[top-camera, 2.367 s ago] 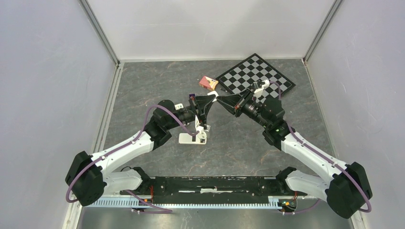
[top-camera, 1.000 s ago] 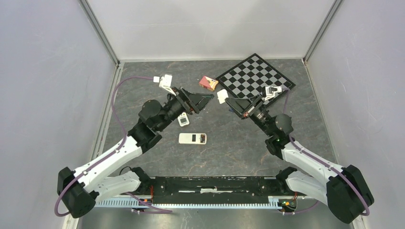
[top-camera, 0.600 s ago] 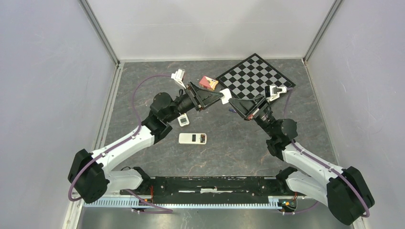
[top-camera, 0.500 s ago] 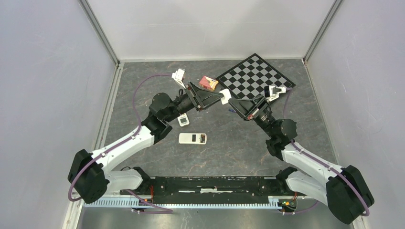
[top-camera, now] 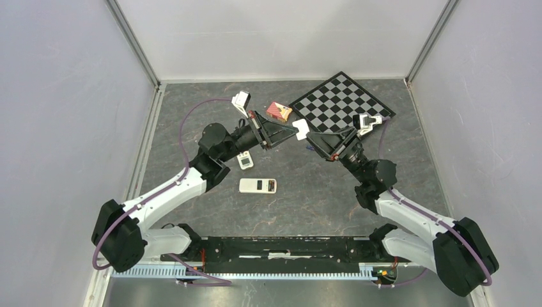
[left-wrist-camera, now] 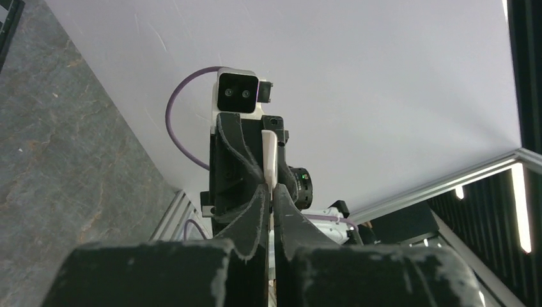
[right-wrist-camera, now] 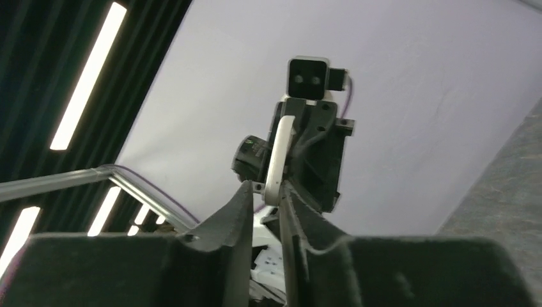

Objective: Load the batteries into the remote control
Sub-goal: Adjust the battery cover.

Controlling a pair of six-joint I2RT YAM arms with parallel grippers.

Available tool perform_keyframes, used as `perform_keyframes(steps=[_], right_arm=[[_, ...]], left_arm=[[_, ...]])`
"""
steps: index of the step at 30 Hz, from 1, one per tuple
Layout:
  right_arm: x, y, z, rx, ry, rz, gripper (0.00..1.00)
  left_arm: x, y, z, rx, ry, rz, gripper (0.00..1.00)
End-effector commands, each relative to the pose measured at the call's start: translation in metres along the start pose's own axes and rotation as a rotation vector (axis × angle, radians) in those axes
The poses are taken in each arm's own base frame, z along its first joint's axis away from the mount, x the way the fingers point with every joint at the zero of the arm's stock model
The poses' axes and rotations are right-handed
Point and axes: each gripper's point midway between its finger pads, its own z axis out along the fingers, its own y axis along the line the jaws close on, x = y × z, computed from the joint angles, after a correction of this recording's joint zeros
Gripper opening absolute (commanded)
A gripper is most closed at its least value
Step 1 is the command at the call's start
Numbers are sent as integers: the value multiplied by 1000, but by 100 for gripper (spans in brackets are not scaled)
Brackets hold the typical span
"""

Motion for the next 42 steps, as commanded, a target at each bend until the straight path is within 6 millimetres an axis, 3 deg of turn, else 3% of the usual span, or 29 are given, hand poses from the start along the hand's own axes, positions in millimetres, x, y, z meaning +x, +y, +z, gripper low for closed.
perform_keyframes(steps=[1,3,5,7,11,16,21,30,33,37,42], right_arm=[[9,-17,-6,56,55,-81,54],[11,-24,-11,79,77,-187,80],[14,-34,-14,112,130,-297,89],[20,-44,-15,140,198,-372,91],[35,-49,-19,114,321,-449,88],[46,-49,-22,84,404,-475,81],[51,-46,-25,68,423,-462,61],[63,-18,-32,-92,443,-374,36],[67,-14,-34,-115,467,-349,38],[68,-27,-36,-54,485,-359,56],[68,-43,-37,25,516,-376,55]], left_arm=[[3,-20,-6,41,77,140,2],[3,-7,-15,-16,119,190,2],[7,5,-26,-60,176,211,2],[15,13,-35,-74,247,215,2],[36,20,-49,-57,368,210,2],[47,24,-60,-50,415,217,2],[52,28,-64,-61,454,229,2],[57,37,-67,-71,492,234,2],[55,38,-65,-81,480,232,2],[54,39,-65,-85,475,238,2],[53,41,-64,-87,472,241,2]])
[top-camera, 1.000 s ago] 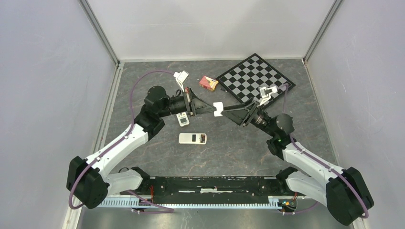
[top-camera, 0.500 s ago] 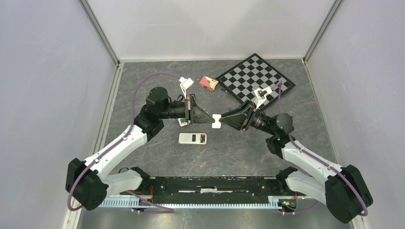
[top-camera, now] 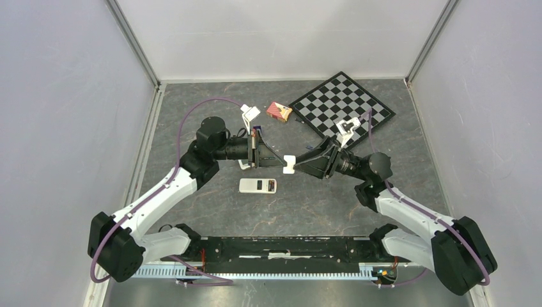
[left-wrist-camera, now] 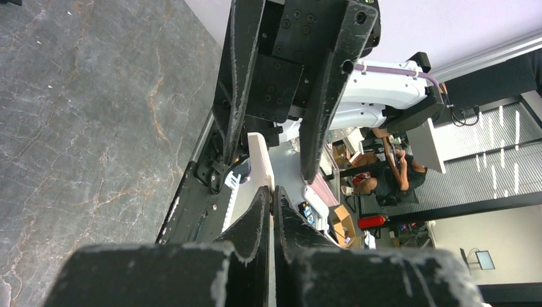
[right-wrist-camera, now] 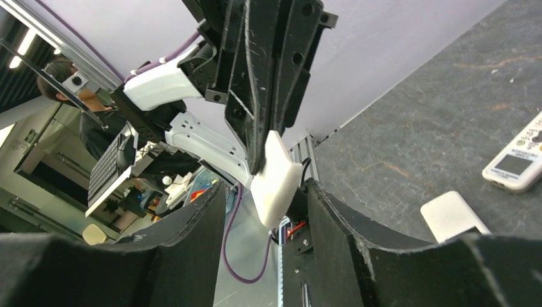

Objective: Load the batteries into the remote control
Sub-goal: Adjust the battery cover.

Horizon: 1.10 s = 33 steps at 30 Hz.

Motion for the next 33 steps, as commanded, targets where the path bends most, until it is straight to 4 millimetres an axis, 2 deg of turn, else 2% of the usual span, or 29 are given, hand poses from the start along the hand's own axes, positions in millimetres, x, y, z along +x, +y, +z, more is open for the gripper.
perform_keyframes(steps=[1,4,7,13,17,20,21,22,24,25,27,28,30,33], right_arm=[[1,2,2,5,38,-36,52],[1,1,3,2,38,-26,47],[-4,9,3,-33,3,-36,40],[-11,21,3,-83,-30,-41,37],[-10,24,3,-104,-27,-27,25],[-9,20,3,-90,-28,-20,9],[-8,19,3,-85,-30,-17,3],[-8,17,2,-76,-31,-16,0],[-6,10,2,-45,-33,-5,0],[-4,4,2,-21,-27,9,0],[1,-11,2,36,-19,26,0],[5,-20,0,73,-17,43,0],[13,-35,-2,135,-14,70,0],[24,-51,-7,197,-24,114,0]], left_arm=[[-5,-3,0,12,-4,61,2],[-5,-3,1,14,-6,63,2],[-5,-2,1,15,-2,59,2],[-4,-2,1,15,2,56,2],[-5,-1,0,10,-5,57,2],[-6,1,-1,4,-10,54,3],[-6,2,-2,2,-12,52,8],[-6,3,-3,-2,-16,50,17],[-6,7,-5,-13,-25,46,39],[-6,11,-7,-26,-35,42,55],[-7,22,-13,-74,-65,37,75],[-6,32,-18,-111,-80,30,81],[-6,54,-28,-200,-121,7,87],[-4,80,-44,-285,-171,-48,90]])
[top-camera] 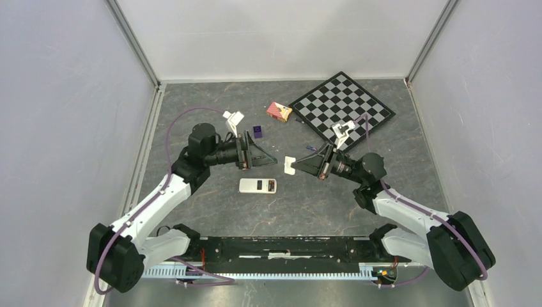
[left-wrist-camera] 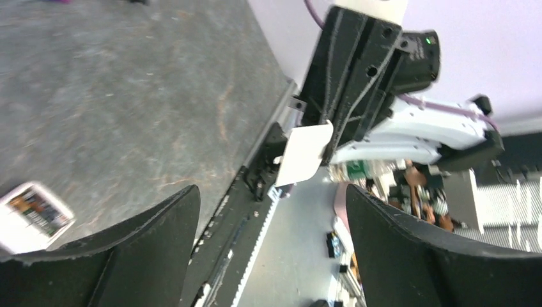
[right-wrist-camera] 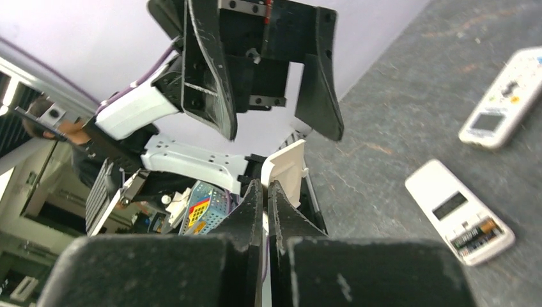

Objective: Load the batteries into the remote control
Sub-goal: Adjust the battery cover, then load the battery cover into the remote control.

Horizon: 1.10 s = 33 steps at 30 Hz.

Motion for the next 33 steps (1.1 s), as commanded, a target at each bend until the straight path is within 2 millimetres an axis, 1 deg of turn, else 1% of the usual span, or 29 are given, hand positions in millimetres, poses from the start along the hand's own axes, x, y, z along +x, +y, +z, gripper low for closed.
perform_keyframes(steps=[1,3,4,6,8,10,13,18,19,20,21,23,25,26,29,31,33], right_arm=[[14,-35,-5,138,-21,53,0],[20,-48,-6,182,-25,71,0],[23,-55,-6,214,-28,101,0],[30,-58,-3,221,-25,133,0],[43,-62,0,242,5,166,0],[56,-75,0,297,31,183,0],[63,-87,-4,342,20,195,0],[83,-110,-16,425,17,214,0],[87,-110,-16,422,14,219,0],[89,-107,-13,396,12,214,0],[96,-110,-11,403,26,228,0],[105,-108,0,366,51,239,0],[106,-102,11,315,41,271,0],[103,-98,15,287,30,277,0],[104,-102,21,281,30,279,0],[102,-100,26,256,30,267,0],[102,-104,30,250,28,268,0]], left_arm=[[-1,45,-19,-169,-88,-35,92],[5,71,-28,-290,-118,-75,99],[7,84,-32,-356,-132,-82,100],[14,106,-41,-457,-161,-97,100],[21,126,-47,-523,-184,-99,100],[27,152,-55,-622,-211,-114,99],[35,176,-66,-730,-223,-121,97],[36,190,-80,-829,-222,-71,98],[36,194,-84,-861,-218,-67,98],[36,197,-86,-885,-220,-76,97],[36,199,-86,-890,-221,-83,96],[38,205,-88,-918,-222,-97,94],[41,212,-91,-942,-225,-107,91],[40,214,-91,-944,-229,-110,91],[38,218,-93,-975,-207,-115,87],[39,219,-92,-978,-200,-118,86],[42,223,-92,-975,-210,-125,86]])
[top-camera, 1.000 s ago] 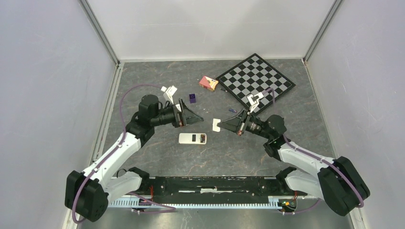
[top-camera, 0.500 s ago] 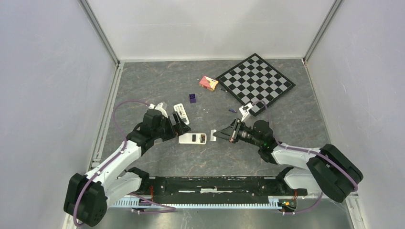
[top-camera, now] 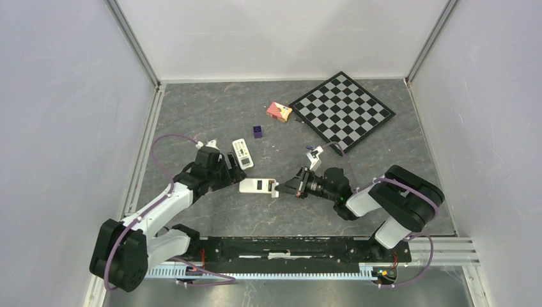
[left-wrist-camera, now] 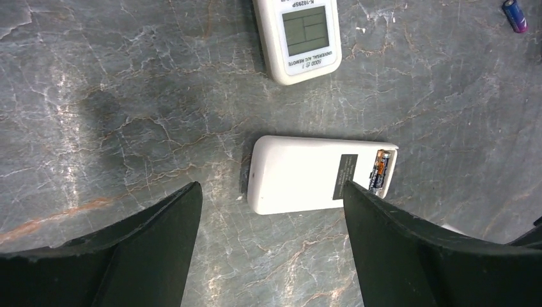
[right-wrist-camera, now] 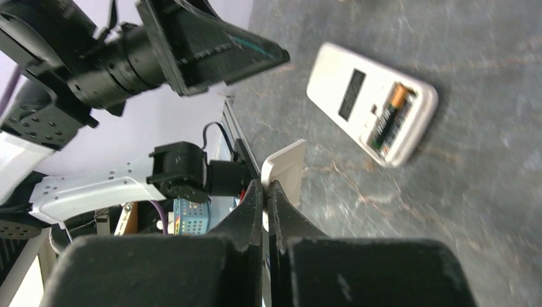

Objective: Load the batteries into the remote control
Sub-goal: Load the battery cover into the remote control.

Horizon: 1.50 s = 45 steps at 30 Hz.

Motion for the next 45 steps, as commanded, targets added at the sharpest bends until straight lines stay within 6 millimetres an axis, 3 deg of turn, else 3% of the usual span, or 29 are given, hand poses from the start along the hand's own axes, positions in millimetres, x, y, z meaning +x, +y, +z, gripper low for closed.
perform_keyframes(steps=[1,10,19,25,32,45], right_arm=[[-24,41,16,-170,-68,-56,0],[-28,27,37,-160,-66,-33,0],[-32,-4,37,-80,-61,-6,0],[-34,-9,39,-92,-42,0,0],[-29,-7,42,-115,-12,37,0],[-26,-32,44,-32,2,66,0]], left_arm=[[-13,-1,2,5,-55,22,86],[-9,-1,12,18,-50,14,78],[-9,-4,15,45,-53,3,73],[-6,-2,20,44,-45,-1,70],[-2,0,23,43,-34,1,69],[-4,-2,23,47,-40,9,71]])
